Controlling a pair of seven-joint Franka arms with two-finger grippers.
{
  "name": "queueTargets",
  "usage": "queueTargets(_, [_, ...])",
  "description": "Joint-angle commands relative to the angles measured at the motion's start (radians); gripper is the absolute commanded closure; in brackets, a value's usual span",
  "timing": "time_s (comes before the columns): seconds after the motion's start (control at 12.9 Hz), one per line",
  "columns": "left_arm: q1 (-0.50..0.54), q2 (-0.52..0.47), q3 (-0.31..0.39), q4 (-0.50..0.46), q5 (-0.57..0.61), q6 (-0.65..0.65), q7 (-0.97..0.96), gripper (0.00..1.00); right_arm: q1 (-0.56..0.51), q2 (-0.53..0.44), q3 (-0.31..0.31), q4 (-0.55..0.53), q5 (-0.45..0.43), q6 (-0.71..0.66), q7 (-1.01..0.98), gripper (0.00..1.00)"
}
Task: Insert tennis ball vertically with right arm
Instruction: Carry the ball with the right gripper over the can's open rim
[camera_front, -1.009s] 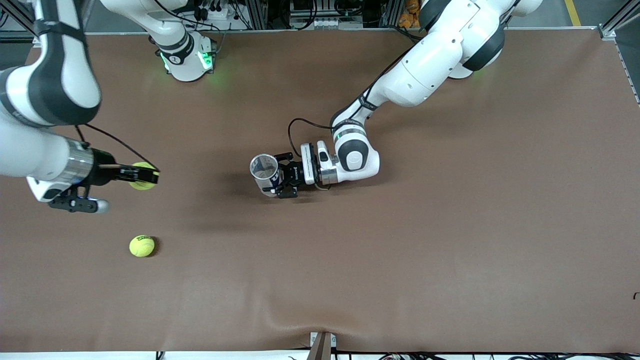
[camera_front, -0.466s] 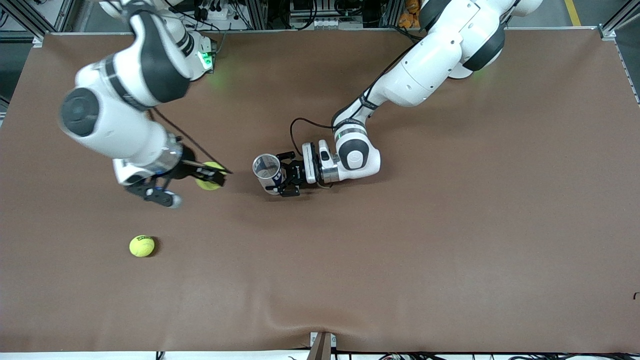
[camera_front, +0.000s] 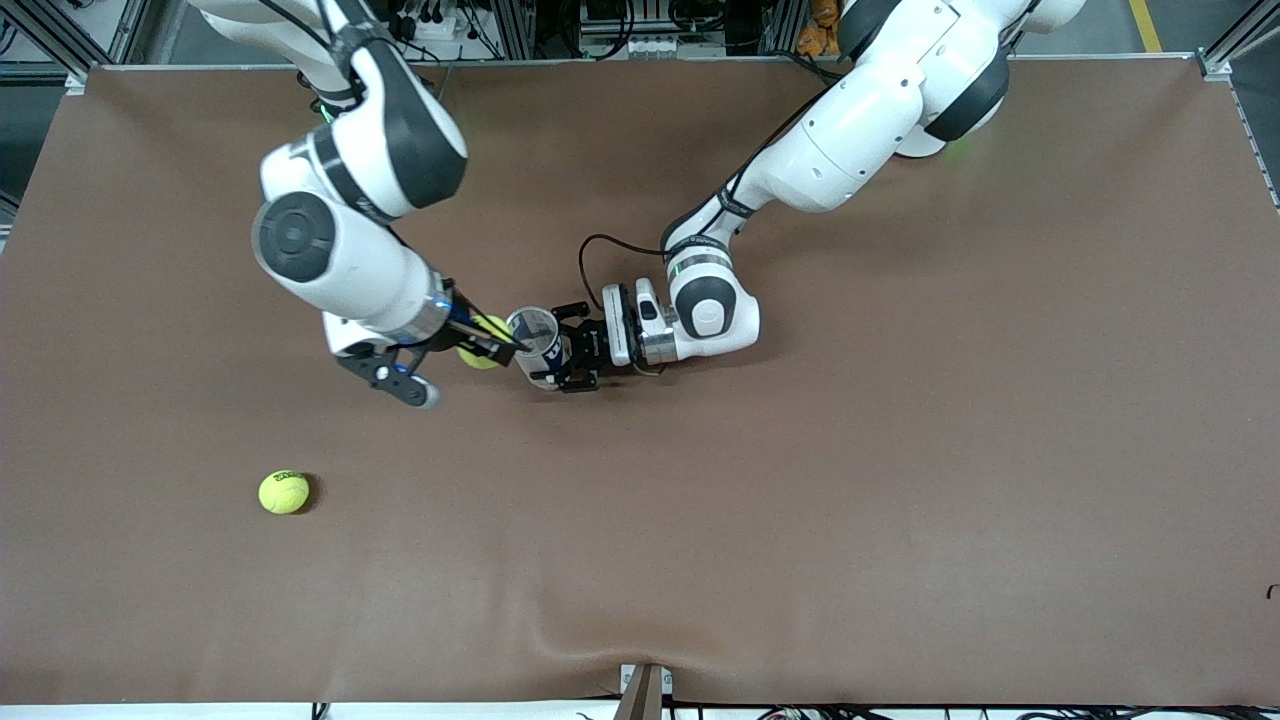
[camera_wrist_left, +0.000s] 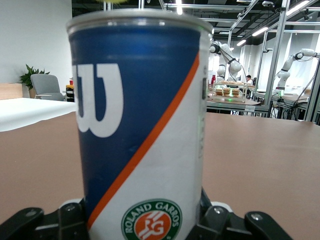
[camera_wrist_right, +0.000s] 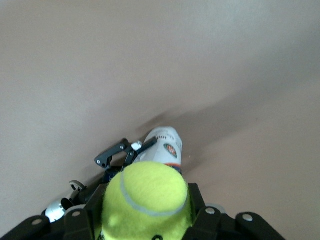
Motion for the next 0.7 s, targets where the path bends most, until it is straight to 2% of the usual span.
queueTargets(0.0, [-0.028,-0.008,0.006,-0.011,-0.046,0.032,0.021,0.27,0.047,0.022,-0.012,0.005,-0.003,0.009,0.069,0.71])
queueTargets(0.39, [-0.034,-0.008,0.006,-0.009,-0.054,0.041,0.024,0.27,0.07,0.028,-0.012,-0.038,-0.003,0.008,0.086,0.7])
queueTargets(0.47, [-0.035,-0.007,0.006,-0.009,-0.055,0.041,0.024,0.27,0.07,0.026,-0.012,-0.04,-0.003,0.003,0.086,0.67])
queueTargets(0.54, [-0.034,-0.007,0.006,-0.009,-0.055,0.041,0.024,0.27,0.068,0.026,-0.012,-0.053,-0.003,0.002,0.086,0.62])
queueTargets(0.62, [-0.034,-0.007,0.006,-0.009,-0.054,0.041,0.026,0.27,0.068,0.025,-0.012,-0.063,-0.003,0.0,0.086,0.32])
